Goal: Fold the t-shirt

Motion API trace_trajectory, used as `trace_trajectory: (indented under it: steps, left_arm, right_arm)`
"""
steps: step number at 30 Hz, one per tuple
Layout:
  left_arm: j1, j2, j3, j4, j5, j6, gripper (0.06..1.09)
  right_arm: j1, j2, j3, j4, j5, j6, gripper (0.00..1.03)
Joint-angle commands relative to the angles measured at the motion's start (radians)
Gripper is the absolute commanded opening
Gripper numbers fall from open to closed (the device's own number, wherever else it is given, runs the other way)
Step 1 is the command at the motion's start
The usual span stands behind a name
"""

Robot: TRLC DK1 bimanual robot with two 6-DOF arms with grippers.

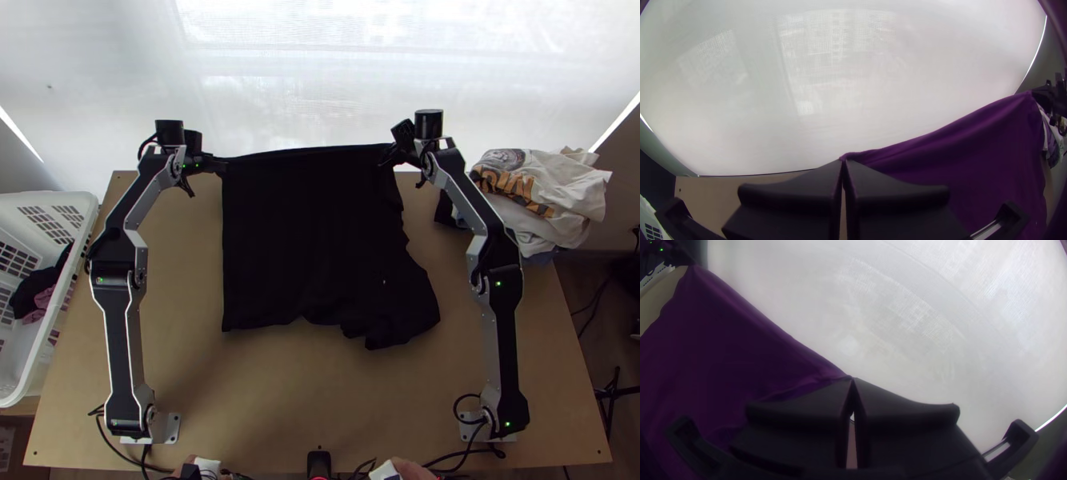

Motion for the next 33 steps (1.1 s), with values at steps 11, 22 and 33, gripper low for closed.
trace_trajectory:
  steps: [11,22,33]
  left_arm:
    - [-0.052,0.001,0.013,-0.141,0.060,0.002,0.63]
    - [-0.076,-0.203,-0.073,-0.613,0.289,0.048,0.71]
    - [-0.088,-0.689,-0.722,-0.698,0.306,0.228,0.71]
  right_arm:
    - [0.065,-0.031,-0.024,-0.131,-0.006,0.030,0.98]
    - [0.063,-0.233,-0.103,-0.247,-0.021,0.094,0.98]
    - [0.039,-0.421,-0.260,-0.261,-0.030,0.111,0.98]
